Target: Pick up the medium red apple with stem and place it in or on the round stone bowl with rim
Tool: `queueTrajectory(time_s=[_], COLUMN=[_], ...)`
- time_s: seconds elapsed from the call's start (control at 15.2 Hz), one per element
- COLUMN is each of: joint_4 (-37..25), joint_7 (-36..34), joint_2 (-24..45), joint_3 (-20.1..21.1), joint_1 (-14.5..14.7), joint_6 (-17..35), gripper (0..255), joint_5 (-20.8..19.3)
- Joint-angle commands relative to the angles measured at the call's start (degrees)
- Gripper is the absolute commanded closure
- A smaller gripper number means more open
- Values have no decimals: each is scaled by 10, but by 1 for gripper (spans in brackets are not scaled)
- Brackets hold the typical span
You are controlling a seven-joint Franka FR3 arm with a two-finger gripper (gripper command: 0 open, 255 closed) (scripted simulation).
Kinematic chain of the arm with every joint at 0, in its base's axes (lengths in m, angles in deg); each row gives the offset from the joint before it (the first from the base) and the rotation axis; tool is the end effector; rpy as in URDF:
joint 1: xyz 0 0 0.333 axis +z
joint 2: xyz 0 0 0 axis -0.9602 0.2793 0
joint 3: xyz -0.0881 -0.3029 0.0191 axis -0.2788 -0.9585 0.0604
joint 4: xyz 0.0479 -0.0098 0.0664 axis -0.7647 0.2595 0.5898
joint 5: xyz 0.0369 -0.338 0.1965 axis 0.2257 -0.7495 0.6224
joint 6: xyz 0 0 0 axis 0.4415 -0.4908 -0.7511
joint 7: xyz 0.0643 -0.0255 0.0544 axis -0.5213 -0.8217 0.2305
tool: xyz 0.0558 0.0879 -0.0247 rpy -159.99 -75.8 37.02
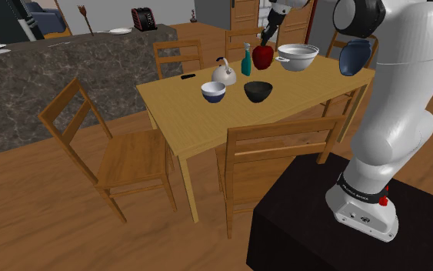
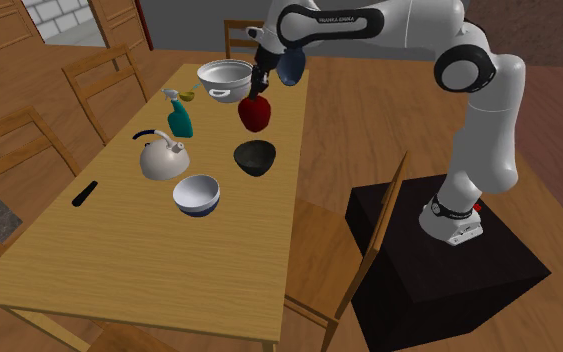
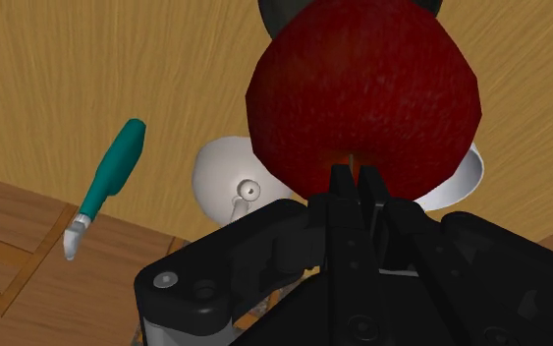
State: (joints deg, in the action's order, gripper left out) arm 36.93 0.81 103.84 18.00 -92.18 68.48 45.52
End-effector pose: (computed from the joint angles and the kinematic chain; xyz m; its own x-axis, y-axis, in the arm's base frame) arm 0.5740 -0.3661 0.5585 0.9117 0.0818 0.4027 0.0699 -0.9966 0.0442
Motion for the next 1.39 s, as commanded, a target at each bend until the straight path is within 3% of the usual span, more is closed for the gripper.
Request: queueTrajectory(time_s=[0.0, 1.32], joint_4=[16, 130], joint_7=[5, 54], joint_2=[-1, 22], joint_3=[1, 14], joint_1=[0, 1], joint_6=[15, 146], gripper=[255, 255], joint_5=[2, 39])
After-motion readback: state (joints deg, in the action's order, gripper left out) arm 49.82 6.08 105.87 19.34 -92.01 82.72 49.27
